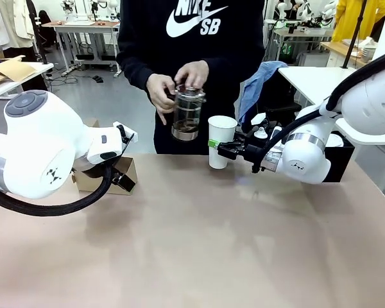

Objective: Pour a drink into a cup and package it in a carrier.
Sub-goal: When a person places the Paper Cup Lid on the 600 ml Paper Cup , lift the 600 ml Paper Cup.

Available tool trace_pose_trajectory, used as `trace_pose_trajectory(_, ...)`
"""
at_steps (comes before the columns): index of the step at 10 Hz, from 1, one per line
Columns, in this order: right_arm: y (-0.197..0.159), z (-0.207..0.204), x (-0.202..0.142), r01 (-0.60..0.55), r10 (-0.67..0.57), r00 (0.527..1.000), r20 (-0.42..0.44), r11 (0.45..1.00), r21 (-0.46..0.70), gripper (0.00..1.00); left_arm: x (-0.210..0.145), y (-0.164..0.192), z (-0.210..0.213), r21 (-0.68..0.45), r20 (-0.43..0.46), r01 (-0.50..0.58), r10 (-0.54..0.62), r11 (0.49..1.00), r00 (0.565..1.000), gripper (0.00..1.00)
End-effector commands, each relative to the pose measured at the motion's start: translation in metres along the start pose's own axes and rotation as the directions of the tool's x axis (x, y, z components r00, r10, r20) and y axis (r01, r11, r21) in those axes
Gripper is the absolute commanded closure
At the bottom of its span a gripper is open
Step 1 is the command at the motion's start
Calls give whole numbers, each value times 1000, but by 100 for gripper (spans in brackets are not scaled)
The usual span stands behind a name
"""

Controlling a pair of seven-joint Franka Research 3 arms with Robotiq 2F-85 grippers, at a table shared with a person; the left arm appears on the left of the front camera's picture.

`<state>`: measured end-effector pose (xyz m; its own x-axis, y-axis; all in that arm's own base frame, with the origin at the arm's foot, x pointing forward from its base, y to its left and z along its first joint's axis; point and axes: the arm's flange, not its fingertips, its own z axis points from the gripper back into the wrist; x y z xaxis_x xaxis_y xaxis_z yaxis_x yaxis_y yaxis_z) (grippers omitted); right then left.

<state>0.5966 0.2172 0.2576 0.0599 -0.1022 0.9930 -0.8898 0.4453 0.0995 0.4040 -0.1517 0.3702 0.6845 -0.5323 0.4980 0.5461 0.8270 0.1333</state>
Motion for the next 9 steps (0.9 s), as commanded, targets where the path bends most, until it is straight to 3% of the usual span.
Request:
trace_pose_trajectory(1,1,-2,1,-22,22,1000,-3,1000,-4,20,0,0,0,-1,1,-2,2,1000,1000,0)
trace_pose_trajectory(9,1,-2,1,-22,22,1000,-3,1000,-4,20,0,0,0,-1,1,-2,2,1000,1000,0)
